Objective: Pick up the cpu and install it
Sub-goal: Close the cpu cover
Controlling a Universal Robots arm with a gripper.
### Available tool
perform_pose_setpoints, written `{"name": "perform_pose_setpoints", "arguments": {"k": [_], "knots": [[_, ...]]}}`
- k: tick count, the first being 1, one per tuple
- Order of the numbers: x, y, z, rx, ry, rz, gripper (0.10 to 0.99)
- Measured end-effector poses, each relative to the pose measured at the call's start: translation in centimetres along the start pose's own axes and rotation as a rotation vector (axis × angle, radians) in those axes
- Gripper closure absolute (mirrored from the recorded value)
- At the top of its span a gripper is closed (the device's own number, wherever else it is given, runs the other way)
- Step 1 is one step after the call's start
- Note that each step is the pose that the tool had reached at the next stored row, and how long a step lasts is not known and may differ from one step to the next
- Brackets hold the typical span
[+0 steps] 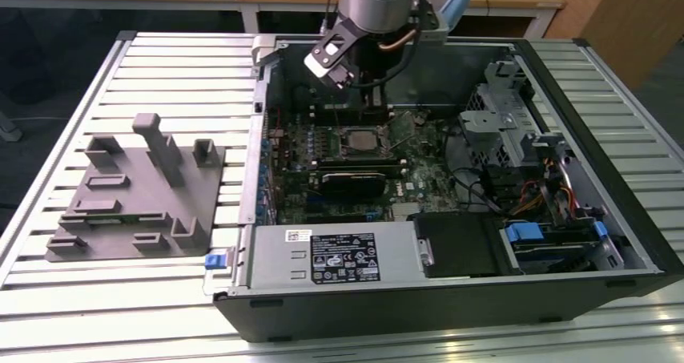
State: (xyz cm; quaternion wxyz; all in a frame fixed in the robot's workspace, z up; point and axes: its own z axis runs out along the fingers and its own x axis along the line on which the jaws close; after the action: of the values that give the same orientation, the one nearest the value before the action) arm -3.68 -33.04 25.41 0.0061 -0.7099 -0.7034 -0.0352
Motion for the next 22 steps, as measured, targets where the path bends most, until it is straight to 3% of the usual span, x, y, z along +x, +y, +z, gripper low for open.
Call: {"name": "perform_pose_setpoints", "arguments": {"k": [3,5,8,9,14,22], "knots": [[-0.14,0.23,0.00,0.002,0.0006,0.000,0.980],[-0.14,0.77,0.03,0.007,0.0026,0.001,0.980],[-0.13,1.02,-0.01,0.013,0.0199,0.002,0.980],[-0.13,1.02,-0.11,0.014,0.0210,0.002,0.980],[-0.08,1.26,-0.25,0.014,0.0191,0.002,0.980],[0.05,3.13,-0.14,0.014,0.0184,0.000,0.980]]}}
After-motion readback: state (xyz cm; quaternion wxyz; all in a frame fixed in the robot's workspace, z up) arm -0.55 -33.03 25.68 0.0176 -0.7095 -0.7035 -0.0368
